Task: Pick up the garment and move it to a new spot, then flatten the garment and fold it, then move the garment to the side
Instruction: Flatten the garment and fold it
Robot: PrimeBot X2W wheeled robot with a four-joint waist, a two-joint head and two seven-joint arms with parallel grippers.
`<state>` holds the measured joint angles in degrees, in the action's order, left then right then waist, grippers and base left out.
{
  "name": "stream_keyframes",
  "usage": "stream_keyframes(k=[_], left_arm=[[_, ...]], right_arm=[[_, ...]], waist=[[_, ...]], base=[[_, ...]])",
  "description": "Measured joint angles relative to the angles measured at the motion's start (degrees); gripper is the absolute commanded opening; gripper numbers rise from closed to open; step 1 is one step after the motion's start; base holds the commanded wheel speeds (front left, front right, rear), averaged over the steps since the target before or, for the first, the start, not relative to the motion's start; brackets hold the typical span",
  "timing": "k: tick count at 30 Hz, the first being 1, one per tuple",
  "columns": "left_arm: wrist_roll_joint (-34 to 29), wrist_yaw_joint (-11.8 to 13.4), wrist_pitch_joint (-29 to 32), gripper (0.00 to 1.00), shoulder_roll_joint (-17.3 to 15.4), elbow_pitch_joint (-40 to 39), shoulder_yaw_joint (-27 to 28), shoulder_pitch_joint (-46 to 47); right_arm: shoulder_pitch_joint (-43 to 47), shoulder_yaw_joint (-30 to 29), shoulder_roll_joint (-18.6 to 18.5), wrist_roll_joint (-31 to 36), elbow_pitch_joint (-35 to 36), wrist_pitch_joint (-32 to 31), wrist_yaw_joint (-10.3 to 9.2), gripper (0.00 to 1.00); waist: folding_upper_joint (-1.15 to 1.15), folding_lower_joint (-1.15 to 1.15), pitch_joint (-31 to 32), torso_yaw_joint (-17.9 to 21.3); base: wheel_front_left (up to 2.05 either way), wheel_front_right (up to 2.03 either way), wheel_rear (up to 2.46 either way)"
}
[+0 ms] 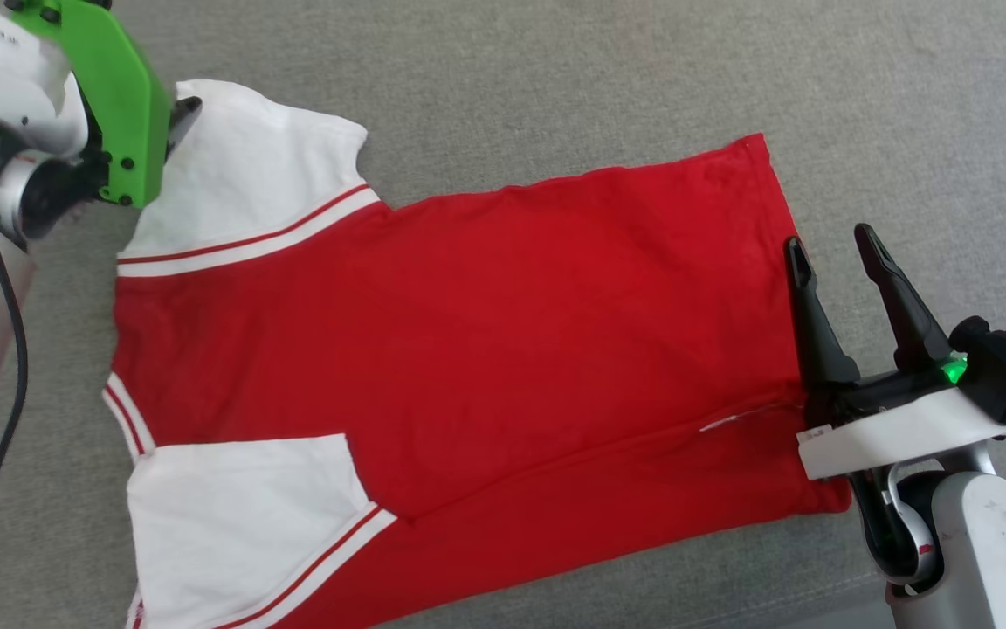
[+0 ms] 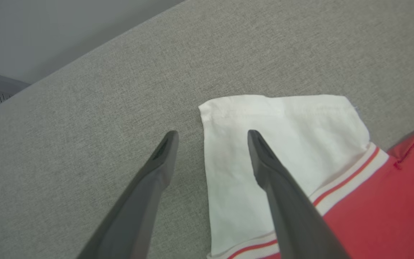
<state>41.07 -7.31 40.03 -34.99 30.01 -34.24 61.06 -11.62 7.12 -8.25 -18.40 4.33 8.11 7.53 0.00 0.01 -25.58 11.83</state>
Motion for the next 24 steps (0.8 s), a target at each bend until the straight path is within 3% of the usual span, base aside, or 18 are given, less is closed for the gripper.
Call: stream_keyframes(k=[6,17,18,19,24], left_arm=[[1.81,0.29,4.16,1.0,0.29,7.01,-0.38,3.69],[1.88,0.7,3.93,1.0,0.88,12.0,-0.88,6.62],[2.0,0.66,4.1,0.41,0.89,12.13,-0.88,6.69],[2.47,0.57,4.25,0.0,0.94,12.14,-0.94,6.78],[4.19,0.42,4.46,0.0,1.68,12.33,-1.1,6.77]], right_arm=[[-1.27,2.04,-0.07,-0.59,-0.23,0.21,0.0,1.0],[-2.54,3.75,-0.99,-2.08,-0.23,0.14,0.0,1.0],[-2.55,3.75,-1.05,-2.08,-0.24,0.14,0.0,1.0],[-2.55,3.74,-1.12,-2.08,-0.27,0.15,0.0,1.0],[-2.72,3.61,-1.2,-2.24,-0.63,0.15,0.0,1.0]], waist=[[0.0,0.0,-2.96,2.09],[0.0,0.0,-5.38,3.74],[0.0,0.0,-5.42,3.68],[0.0,-0.01,-5.45,3.6],[0.0,0.0,-5.2,3.18]], base=[[0.0,0.0,0.0],[0.0,0.0,0.0],[0.0,0.0,0.0],[0.0,0.0,0.0],[0.0,0.0,0.0]])
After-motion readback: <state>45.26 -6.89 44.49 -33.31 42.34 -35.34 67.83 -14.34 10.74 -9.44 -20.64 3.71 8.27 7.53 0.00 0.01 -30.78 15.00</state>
